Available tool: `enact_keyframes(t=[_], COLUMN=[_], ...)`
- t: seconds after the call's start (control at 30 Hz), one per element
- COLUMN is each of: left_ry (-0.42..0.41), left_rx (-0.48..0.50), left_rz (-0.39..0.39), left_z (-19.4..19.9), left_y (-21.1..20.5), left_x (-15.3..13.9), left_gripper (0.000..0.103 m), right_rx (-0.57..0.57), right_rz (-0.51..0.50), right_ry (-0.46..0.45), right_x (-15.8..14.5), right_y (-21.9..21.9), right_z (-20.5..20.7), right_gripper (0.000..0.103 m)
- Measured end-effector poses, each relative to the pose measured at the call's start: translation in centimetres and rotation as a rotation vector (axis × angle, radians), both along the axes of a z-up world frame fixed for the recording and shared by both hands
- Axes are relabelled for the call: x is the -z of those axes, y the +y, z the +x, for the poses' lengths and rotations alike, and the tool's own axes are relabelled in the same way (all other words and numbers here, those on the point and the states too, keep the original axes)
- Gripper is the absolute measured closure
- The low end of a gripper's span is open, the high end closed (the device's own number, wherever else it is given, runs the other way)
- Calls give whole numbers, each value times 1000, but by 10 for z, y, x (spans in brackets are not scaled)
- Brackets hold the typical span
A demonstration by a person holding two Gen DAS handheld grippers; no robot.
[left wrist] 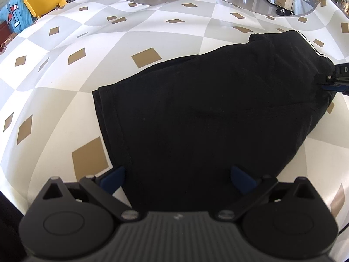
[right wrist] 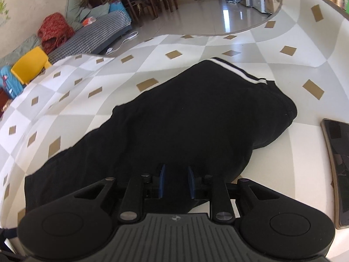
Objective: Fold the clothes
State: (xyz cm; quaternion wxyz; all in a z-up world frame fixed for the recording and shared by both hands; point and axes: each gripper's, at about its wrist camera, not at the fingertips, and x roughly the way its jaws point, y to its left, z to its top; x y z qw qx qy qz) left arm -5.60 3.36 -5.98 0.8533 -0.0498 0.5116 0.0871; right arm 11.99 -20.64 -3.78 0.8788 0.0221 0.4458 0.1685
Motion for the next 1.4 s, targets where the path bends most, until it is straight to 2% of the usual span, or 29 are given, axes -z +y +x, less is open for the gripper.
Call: enact_keyframes(t=[0.07,0.27,0.73,1.1,1.3,1.4], left_ry=[-1,6,15,62,110,94], left_rx=[14,34,56,58,4,-16], left_rz=[2,-7,-14,-17,-29,-26], left_z=[-3,-8,-11,-8,-1,1], left_y=[1,6,11,21,36,39], left_x=[0,0,0,-2,-2,-6], left_gripper=[0,0,0,0,0,0], right_rx=[-49,-172,-216,-256,-311,-293], right_rz=[-50,-203,-245,-278,-291,-262], right_ry=[14,-58,-63,7,59,76], right_x=[8,13,11,7,4,0], right_y=[9,27,29,35,43,41], right_z=[-4,-24,-38,-50,-58,-56], right_gripper=[73,65,61,60,60,60])
